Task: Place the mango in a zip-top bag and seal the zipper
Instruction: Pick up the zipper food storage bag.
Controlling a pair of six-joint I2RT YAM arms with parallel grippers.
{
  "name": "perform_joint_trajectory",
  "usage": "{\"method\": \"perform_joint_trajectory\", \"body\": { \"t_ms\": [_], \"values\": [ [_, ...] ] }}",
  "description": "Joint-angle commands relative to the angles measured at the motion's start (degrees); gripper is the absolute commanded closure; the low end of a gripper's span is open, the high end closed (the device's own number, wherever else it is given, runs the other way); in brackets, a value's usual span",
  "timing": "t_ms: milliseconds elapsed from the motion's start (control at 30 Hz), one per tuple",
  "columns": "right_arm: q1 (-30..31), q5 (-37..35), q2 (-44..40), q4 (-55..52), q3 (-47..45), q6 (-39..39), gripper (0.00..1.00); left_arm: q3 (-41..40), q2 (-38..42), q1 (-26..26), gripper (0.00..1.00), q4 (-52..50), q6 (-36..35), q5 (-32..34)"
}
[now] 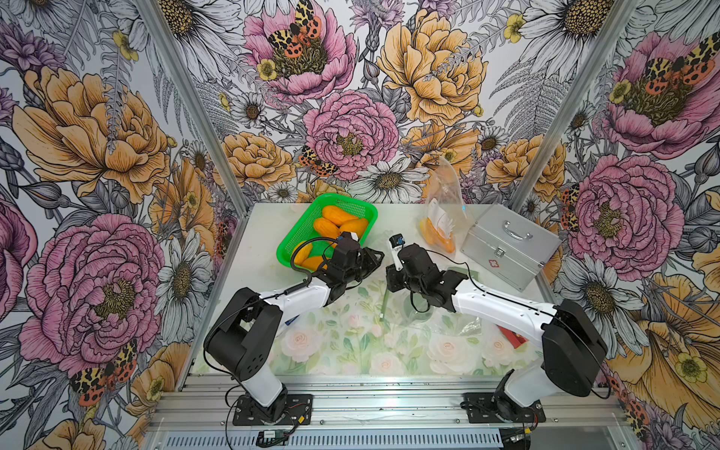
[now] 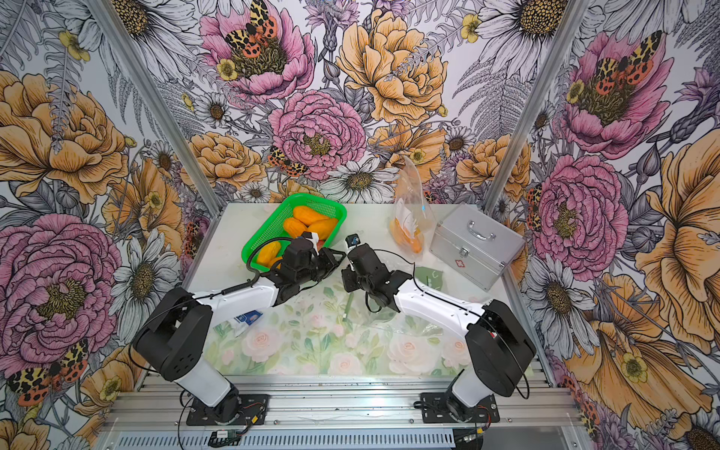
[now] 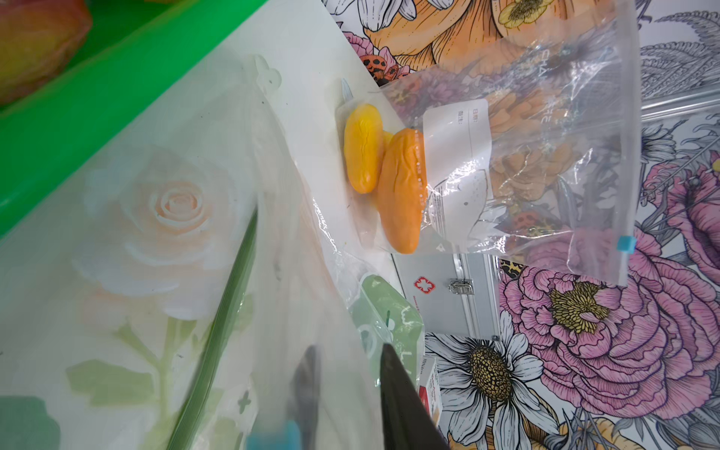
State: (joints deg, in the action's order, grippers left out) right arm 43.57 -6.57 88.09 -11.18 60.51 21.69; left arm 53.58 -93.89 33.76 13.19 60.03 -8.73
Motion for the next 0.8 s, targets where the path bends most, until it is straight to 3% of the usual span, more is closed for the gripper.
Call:
{"method": "perform_joint_trajectory", "body": {
  "t_ms": [0,100,167,233,467,600,767],
  "values": [
    [0.3,-2.1,-2.5,0.9,-0.9,1.5,1.0,1.3,1.3,0.0,0.88,1.7,-5.0,-0.8],
    [-0.2,-3.2,-5.0,0.5,-1.4,2.9,1.0,1.7,2.3,0.2,0.97,1.7,-11.1,-1.2],
    [-0.7,-3.7,-7.1,-0.1,-1.4,3.5,0.86,2.2,3.1,0.2,1.0,1.7,-16.2,-2.4],
    [-1.2,-4.3,-9.6,-1.7,-0.8,3.6,0.72,2.9,3.8,0.3,1.0,1.7,-23.8,-4.6],
    [-4.1,-8.9,-17.9,-10.1,3.8,5.0,0.51,3.5,8.0,1.0,1.0,1.4,-49.2,-14.1],
    [-6.8,-8.8,-19.4,-15.5,6.8,8.5,0.41,3.1,10.3,1.4,1.0,1.1,-59.3,-18.9],
    [-9.4,-4.6,-19.2,-18.7,9.0,12.3,0.34,-0.8,14.5,2.8,1.0,-0.2,-73.5,-20.2]
  ]
}}
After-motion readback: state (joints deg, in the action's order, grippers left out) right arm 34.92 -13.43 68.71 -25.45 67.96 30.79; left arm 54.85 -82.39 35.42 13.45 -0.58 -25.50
